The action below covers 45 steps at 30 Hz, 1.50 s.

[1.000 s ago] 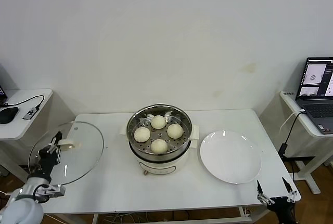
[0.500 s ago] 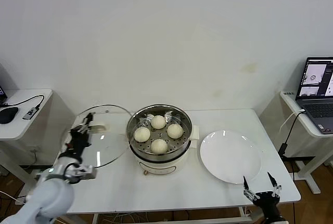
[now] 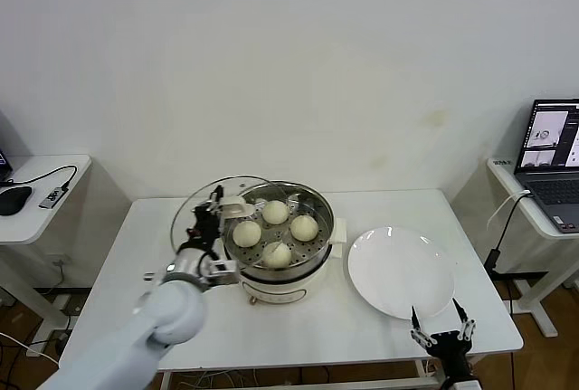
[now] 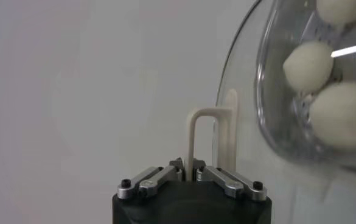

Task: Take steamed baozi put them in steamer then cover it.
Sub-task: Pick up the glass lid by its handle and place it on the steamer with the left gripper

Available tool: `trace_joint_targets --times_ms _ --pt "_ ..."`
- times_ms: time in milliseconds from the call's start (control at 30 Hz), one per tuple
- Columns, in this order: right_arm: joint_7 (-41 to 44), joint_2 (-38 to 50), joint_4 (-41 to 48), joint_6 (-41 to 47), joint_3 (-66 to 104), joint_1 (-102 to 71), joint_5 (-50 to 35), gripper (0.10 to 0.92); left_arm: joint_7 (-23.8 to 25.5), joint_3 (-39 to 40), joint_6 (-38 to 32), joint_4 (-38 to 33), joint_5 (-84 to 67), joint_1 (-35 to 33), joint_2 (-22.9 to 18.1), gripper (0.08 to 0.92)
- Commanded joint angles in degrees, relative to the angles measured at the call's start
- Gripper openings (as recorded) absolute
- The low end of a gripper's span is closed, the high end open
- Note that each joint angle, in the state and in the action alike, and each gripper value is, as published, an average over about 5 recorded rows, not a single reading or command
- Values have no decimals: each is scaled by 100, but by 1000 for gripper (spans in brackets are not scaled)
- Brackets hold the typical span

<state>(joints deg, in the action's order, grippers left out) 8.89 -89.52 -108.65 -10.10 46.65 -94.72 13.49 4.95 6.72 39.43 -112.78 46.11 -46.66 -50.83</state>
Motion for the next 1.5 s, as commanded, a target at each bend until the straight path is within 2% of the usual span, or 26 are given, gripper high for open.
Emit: trace_joint_targets --times_ms 33,333,833,1500 --pt "-68 -83 -129 -39 -52 -46 241 823 487 1119 512 785 689 1093 -993 151" --pt "25 -80 -345 82 -61 -102 26 823 550 1316 508 1236 993 1199 -1230 151" --pt "28 -75 -269 53 -72 -112 52 823 539 1362 457 1686 1144 1222 -1358 151" --pt "47 -76 -192 34 -100 -124 155 823 531 1317 447 1607 1016 1117 -1394 151"
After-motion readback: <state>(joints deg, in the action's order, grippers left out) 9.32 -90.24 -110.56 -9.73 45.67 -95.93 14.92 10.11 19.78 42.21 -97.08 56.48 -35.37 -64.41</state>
